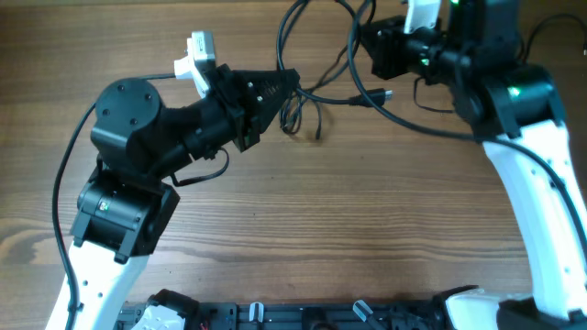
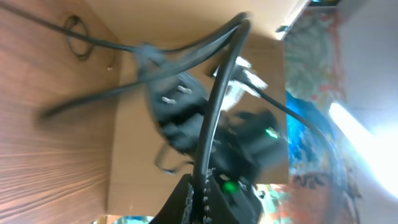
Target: Untangle cables
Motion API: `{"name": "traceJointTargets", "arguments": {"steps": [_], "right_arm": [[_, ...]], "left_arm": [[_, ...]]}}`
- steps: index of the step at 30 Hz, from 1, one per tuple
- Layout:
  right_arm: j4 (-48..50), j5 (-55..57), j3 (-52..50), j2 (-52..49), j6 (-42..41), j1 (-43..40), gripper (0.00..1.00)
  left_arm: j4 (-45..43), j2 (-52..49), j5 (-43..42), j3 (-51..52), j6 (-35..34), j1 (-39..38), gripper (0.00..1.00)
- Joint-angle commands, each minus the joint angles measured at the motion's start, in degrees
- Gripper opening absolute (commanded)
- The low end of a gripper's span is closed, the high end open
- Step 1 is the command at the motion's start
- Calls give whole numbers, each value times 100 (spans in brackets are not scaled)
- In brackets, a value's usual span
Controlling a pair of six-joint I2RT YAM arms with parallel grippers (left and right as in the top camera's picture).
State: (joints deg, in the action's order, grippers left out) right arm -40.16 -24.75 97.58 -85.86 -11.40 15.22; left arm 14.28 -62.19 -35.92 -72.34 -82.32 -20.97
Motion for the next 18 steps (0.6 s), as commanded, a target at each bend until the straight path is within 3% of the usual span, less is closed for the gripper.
{"name": "traceJointTargets", "arguments": {"steps": [1, 14, 18], "right_arm": [[319, 31, 153, 446, -83, 20, 4], [555, -634, 151, 520, -560, 20, 4], [448, 295, 151, 520, -1189, 20, 4]], "left_arm": [[343, 55, 42, -55, 398, 151, 8], [621, 55, 44, -55, 610, 177, 11], [640, 52, 44, -55, 695, 177, 11]]}}
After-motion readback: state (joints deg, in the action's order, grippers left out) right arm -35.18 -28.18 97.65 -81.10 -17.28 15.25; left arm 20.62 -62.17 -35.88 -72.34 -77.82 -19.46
